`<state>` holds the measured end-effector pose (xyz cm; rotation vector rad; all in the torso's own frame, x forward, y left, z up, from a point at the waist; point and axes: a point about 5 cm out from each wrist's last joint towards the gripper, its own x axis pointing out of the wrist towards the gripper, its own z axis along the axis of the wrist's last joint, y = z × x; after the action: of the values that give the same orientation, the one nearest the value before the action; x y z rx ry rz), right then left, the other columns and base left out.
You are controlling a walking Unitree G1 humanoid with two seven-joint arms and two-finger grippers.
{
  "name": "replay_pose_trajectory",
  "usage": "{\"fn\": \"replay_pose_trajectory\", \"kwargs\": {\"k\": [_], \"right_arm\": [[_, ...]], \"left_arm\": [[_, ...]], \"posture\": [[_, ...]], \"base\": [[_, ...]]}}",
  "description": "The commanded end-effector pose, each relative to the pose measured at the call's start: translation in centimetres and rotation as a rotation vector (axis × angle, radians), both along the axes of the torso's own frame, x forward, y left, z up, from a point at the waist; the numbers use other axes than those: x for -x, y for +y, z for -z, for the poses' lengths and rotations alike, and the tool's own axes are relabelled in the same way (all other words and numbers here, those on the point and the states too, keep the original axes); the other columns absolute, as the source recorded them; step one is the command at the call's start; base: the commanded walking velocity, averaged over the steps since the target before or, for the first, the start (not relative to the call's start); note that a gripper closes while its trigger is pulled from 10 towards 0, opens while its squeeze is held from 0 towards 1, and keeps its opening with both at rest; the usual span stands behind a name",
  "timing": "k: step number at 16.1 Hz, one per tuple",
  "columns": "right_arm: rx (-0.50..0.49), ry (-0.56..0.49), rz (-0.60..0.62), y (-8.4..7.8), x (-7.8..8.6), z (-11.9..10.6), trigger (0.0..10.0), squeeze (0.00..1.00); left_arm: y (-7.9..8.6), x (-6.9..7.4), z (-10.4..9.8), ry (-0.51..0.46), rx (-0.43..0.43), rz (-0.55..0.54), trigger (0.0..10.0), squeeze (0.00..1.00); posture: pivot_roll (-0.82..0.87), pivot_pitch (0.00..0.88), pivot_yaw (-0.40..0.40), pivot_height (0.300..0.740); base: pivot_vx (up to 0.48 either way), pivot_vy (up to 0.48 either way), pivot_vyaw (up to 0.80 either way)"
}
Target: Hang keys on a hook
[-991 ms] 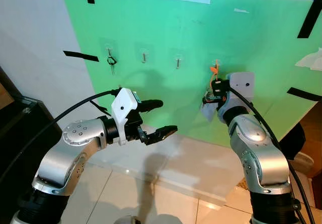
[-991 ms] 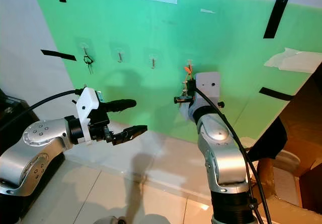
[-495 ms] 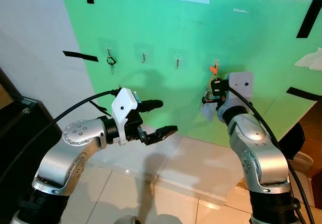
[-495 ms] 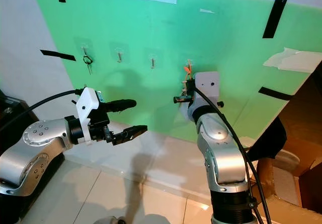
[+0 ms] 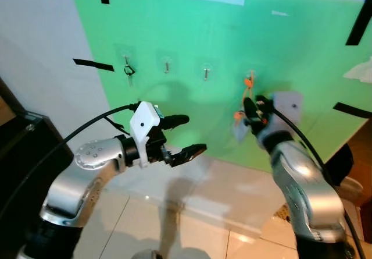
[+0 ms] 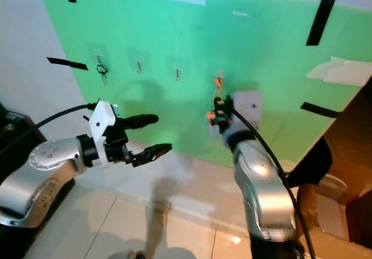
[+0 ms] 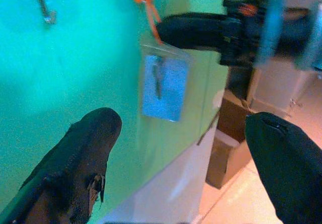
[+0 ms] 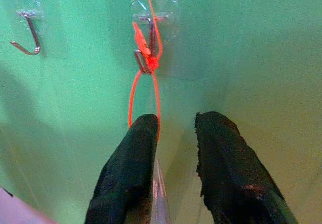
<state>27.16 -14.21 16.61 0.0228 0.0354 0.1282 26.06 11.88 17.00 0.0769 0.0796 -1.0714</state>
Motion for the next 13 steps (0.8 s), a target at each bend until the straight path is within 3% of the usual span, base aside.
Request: {"fn": "replay_pose_trajectory", "kwargs": {"k": [1, 6, 13], "right_arm": [[-0.011, 0.009, -0.011, -0.3, 0.7, 0.4, 10.0, 1.0], [-0.006, -0.011, -0.013, -0.2, 1.1, 0.6, 10.0, 1.0], [-0.108, -0.105, 0.023, -0.4, 0.7, 0.1, 10.0, 1.0]], "left_arm": [[0.3, 0.0, -0.4, -0.022, 0.015, -0.027, 10.0, 0.0], [0.6, -0.4, -0.2, -0.047, 0.015, -0.111, 10.0, 0.0], [1.6, -2.1, -0.1, -0.126, -0.011, -0.332, 10.0, 0.0]], "posture": [[0.0, 0.0, -0.011, 0.74], [0.01, 0.0, -0.017, 0.74], [0.01, 0.0, -0.013, 0.74]], "base": [[0.0, 0.0, 0.0], [0.0, 0.0, 0.0], [0.0, 0.0, 0.0]]}}
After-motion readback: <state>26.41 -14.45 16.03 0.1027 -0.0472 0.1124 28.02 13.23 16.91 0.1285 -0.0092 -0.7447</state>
